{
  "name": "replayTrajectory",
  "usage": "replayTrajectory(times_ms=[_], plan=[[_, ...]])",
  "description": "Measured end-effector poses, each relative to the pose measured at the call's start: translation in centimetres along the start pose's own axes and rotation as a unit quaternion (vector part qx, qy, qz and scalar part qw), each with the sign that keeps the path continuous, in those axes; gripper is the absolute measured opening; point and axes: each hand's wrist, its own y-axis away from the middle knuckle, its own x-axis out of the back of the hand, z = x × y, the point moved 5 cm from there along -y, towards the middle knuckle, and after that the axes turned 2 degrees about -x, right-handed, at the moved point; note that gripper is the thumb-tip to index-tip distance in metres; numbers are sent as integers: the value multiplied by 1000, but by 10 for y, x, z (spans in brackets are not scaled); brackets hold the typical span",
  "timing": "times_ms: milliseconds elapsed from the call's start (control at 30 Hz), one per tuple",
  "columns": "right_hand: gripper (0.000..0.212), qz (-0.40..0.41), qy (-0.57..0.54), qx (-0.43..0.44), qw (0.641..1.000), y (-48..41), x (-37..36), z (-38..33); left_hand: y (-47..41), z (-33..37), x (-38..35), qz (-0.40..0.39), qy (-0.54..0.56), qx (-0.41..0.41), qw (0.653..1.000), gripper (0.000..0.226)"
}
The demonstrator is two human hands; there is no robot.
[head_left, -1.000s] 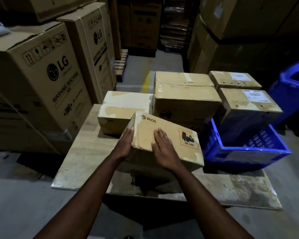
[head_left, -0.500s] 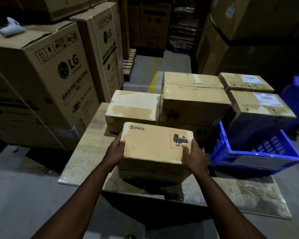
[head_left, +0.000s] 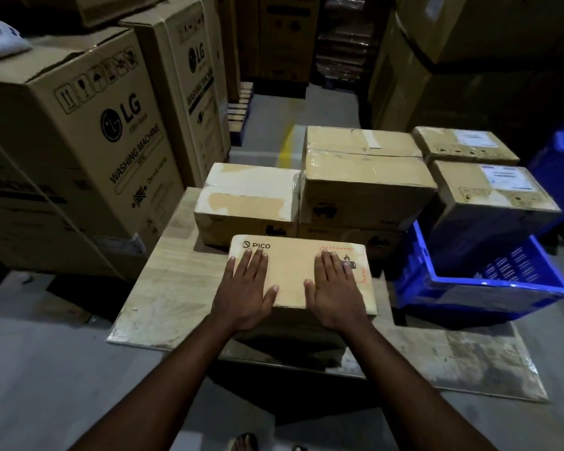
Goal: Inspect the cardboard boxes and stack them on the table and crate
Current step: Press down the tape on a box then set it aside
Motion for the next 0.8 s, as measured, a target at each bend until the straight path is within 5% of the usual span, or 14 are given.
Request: replayTrajectory(times_ms=[333, 700, 800], plan=[[69, -50, -31, 6, 998, -2, 7, 12, -8, 8, 0, -52, 20, -32, 998, 94], [64, -3, -10, -28, 1000, 1, 9, 36, -9, 16, -5, -11, 11, -59, 998, 83], [61, 18, -80, -52, 995, 4, 13, 42, -6, -1, -4, 3, 23, -32, 999, 87]])
